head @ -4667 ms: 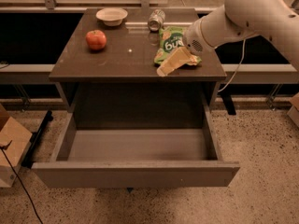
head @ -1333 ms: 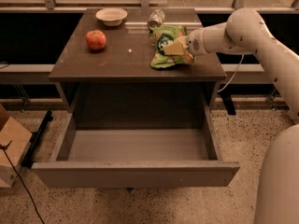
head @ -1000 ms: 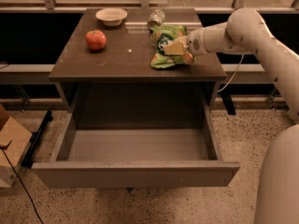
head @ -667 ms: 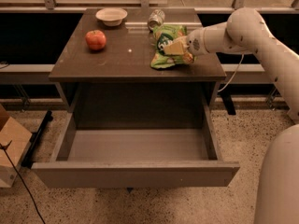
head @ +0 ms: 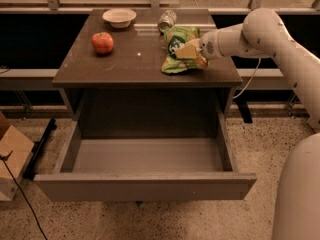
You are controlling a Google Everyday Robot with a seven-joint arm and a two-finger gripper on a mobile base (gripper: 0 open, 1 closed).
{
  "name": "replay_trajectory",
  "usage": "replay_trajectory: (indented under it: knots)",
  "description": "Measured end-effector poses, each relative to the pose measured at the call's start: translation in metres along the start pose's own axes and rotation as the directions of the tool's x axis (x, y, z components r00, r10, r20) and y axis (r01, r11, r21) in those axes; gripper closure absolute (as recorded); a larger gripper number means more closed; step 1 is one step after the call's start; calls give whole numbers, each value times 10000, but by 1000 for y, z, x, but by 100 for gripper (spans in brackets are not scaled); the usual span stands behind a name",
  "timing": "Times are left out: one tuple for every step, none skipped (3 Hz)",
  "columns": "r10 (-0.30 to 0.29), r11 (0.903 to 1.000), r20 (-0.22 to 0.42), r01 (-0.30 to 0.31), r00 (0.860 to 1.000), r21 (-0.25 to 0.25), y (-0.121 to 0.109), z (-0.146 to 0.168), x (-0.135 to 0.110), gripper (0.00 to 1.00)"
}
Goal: Place green rice chip bag into top drawer
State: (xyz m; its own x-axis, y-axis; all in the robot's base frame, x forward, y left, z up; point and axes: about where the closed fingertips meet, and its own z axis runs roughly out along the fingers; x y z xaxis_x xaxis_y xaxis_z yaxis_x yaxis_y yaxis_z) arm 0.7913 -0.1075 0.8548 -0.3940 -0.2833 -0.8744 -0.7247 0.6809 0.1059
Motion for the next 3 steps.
replay_trajectory:
  knots:
    - [0,10000,0,0,10000,0,0,0,0,100]
    - [0,10000,0,0,10000,0,0,0,0,82]
    - [0,10000,0,0,10000,-1,0,0,-1,59]
